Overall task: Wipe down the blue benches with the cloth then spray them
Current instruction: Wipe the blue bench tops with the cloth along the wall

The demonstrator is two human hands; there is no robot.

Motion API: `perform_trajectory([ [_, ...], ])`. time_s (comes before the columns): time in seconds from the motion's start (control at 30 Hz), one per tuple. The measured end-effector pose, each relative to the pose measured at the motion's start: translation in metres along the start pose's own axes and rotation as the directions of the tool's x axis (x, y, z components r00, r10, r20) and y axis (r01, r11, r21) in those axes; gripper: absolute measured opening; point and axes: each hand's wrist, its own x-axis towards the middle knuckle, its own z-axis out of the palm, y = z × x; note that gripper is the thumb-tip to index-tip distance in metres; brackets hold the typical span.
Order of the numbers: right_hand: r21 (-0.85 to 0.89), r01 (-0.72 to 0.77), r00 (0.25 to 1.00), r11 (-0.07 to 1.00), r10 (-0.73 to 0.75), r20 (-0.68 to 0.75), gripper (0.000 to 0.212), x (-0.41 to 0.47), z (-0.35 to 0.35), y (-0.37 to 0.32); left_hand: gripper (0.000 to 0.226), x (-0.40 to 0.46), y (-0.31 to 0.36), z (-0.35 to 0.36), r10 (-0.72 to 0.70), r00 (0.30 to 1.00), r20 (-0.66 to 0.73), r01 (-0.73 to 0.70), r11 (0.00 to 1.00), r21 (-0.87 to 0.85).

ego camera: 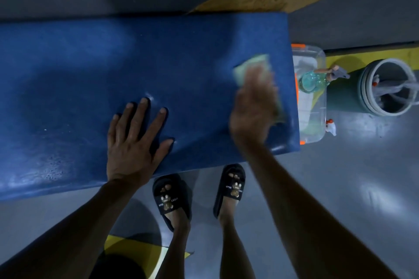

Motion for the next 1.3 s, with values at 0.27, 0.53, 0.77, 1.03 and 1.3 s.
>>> perform_trajectory([
  [0.27, 0.073, 0.495, 0.84, 0.866, -0.498, 0.214, 0.051, 0.028, -0.018, 0.057, 0.068, 0.0, -0.001, 0.0, 0.011, 1.0, -0.014, -0.011, 1.0, 0.001],
  [0.53, 0.004, 0.091, 0.996, 0.996, -0.092, 0.014, 0.05, 0.029, 0.008, -0.018, 0.068, 0.002, -0.002, 0.001, 0.004, 1.0, -0.007, -0.004, 1.0, 0.022],
  [0.77, 0.137, 0.625, 0.73, 0.768, -0.638, 0.244, 0.053, 0.039, -0.002, 0.023, 0.068, 0.002, -0.002, 0.002, 0.012, 1.0, -0.012, -0.012, 1.0, 0.028],
  [1.03, -0.009, -0.063, 0.997, 0.998, 0.063, 0.042, 0.056, 0.085, 0.013, 0.002, 0.067, 0.002, -0.002, 0.003, 0.025, 0.999, -0.04, -0.025, 1.0, 0.01],
  [1.3, 0.113, 0.552, 0.795, 0.826, -0.563, 0.228, 0.06, 0.094, 0.012, 0.018, 0.065, 0.005, 0.0, 0.001, 0.023, 0.997, -0.07, -0.022, 1.0, 0.022],
])
